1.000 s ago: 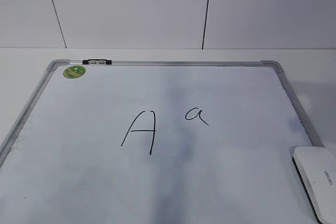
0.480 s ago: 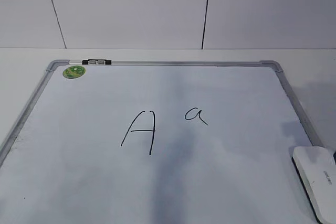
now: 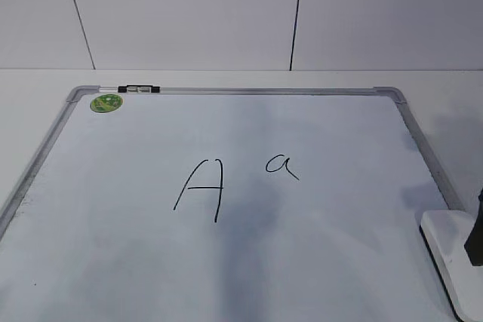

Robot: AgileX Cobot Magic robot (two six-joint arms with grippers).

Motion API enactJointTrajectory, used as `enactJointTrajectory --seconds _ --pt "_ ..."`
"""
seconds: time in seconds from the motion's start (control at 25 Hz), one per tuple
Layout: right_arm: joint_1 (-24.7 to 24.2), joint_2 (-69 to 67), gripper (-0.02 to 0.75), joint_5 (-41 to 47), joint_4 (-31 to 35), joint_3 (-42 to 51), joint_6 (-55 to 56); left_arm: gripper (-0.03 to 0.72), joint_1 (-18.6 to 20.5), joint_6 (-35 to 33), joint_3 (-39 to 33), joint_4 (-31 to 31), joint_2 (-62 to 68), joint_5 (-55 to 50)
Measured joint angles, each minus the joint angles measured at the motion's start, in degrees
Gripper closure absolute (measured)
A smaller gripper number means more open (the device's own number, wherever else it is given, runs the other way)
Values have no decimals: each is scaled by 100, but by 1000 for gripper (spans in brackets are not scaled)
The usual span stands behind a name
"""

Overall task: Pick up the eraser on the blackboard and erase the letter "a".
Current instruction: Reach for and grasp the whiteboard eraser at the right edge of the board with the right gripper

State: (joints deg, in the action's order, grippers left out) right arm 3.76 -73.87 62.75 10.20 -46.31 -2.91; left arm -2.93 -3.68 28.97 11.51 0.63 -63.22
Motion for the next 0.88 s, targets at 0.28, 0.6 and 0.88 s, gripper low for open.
enactJointTrajectory --seconds 0.28,0.6,0.88 --pt "0 -275 73 -70 48 0 -18 453 0 0 0 9 0 0" --pt "0 -569 72 -340 76 0 324 453 0 0 0 11 0 0" --pt "0 -697 72 -386 79 84 359 453 0 0 0 21 0 0"
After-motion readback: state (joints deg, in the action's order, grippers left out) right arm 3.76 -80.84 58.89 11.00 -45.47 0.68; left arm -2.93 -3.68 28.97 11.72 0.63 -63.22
